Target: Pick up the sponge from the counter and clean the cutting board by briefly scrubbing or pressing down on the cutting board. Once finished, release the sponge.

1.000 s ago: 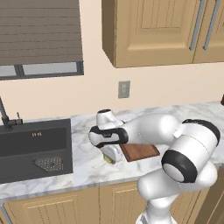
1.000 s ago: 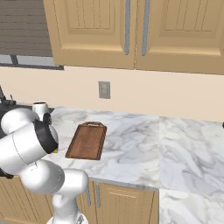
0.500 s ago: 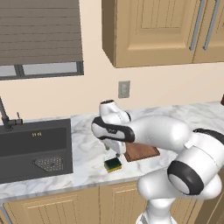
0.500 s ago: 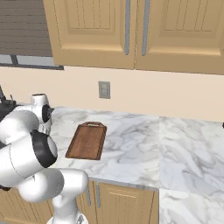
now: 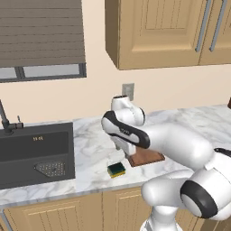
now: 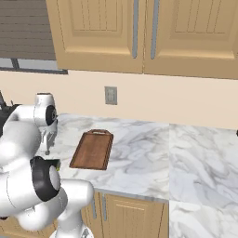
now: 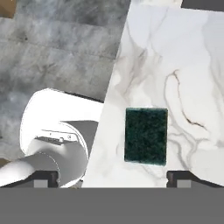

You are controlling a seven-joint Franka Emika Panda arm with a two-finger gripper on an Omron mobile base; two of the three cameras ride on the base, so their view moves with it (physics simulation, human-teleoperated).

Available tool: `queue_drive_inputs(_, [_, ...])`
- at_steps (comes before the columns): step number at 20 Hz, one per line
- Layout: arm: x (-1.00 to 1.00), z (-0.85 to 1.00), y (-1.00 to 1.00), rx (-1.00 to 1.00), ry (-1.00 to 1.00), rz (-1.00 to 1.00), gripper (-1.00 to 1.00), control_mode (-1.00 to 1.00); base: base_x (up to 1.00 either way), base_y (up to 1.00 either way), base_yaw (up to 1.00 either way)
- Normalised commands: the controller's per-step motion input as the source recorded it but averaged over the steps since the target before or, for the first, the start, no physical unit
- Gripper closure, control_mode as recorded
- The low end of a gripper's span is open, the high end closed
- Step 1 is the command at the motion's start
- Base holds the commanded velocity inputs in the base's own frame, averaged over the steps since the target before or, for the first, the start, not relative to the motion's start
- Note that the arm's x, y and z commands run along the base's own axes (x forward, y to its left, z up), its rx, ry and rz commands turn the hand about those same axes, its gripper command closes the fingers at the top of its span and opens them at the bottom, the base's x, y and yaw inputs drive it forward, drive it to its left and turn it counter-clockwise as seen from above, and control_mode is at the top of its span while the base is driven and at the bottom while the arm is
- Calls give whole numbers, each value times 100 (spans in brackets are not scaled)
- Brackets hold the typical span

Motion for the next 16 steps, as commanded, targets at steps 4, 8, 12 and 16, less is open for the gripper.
queue_drive_inputs(4, [-43, 26, -26, 9, -6, -43, -100, -100, 0, 0, 0])
queue_drive_inputs(8, [-47, 42, -30, 7, -14, -35, -100, -100, 0, 0, 0])
queue_drive_inputs(12, [-57, 59, -20, 3, -25, -28, -100, -100, 0, 0, 0])
queue_drive_inputs(16, [-53, 63, -12, 2, -25, -25, -100, -100, 0, 0, 0])
